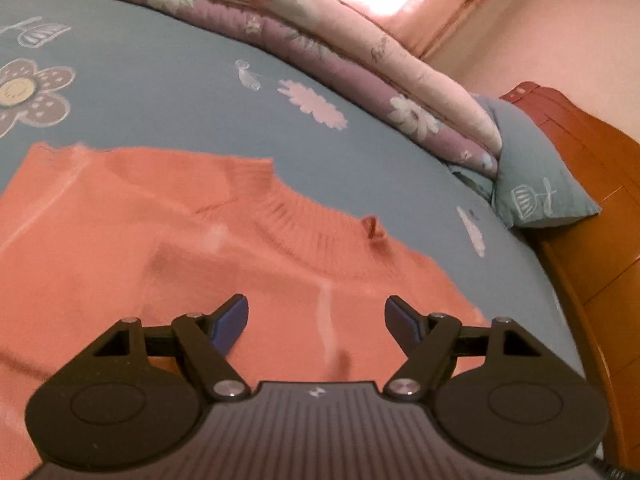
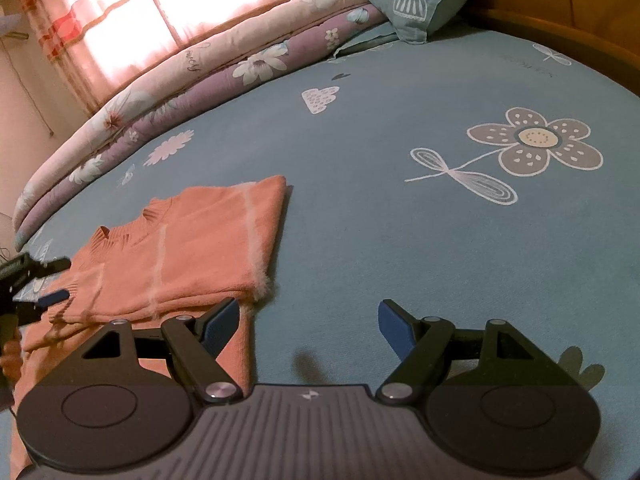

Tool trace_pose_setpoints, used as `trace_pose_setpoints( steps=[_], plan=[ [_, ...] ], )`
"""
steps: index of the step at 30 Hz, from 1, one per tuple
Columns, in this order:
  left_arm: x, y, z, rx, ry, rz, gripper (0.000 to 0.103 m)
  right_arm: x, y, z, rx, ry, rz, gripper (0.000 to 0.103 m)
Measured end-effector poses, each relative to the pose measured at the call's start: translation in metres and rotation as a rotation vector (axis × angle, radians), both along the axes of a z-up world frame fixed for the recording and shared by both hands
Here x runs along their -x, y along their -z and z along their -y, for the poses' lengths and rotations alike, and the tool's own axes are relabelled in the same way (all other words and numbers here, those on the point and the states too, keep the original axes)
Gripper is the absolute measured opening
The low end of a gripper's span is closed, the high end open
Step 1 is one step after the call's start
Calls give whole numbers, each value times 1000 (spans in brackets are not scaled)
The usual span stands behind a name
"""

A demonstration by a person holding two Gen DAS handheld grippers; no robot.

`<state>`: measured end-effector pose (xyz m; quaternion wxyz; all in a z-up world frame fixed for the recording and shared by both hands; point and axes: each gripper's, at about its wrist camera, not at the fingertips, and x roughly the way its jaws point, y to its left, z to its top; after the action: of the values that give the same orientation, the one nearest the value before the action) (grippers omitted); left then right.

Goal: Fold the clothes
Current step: 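Move both open grippers back over the folded sweater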

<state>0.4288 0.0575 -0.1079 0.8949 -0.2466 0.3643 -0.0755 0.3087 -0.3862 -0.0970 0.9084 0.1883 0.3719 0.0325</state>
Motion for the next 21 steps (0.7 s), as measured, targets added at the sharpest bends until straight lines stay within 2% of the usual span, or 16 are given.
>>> trace_pose_setpoints(
  steps=[3,6,9,15,18,21],
  plan=[
    [8,7,-10,-3,-40,-22,76,0,0,-3,6,-7,-1,81],
    [19,-5,-13,3,-86,-37,75,1,-2,-4,16,-16,9,81],
    [31,-24,-3,-34,-43,-57,75,3,-5,-3,12,-8,17,81],
    [98,-52,22,-87,111,-34,82,10,-14,-9,-8,-46,56,81],
    [132,-46,27,-50,153,-54,83,18,-18,-16,-7,-95,79,81],
    [166,-27,28,-33,162,-94,83,28,-23,-25,-80,-203,119,81]
  ],
)
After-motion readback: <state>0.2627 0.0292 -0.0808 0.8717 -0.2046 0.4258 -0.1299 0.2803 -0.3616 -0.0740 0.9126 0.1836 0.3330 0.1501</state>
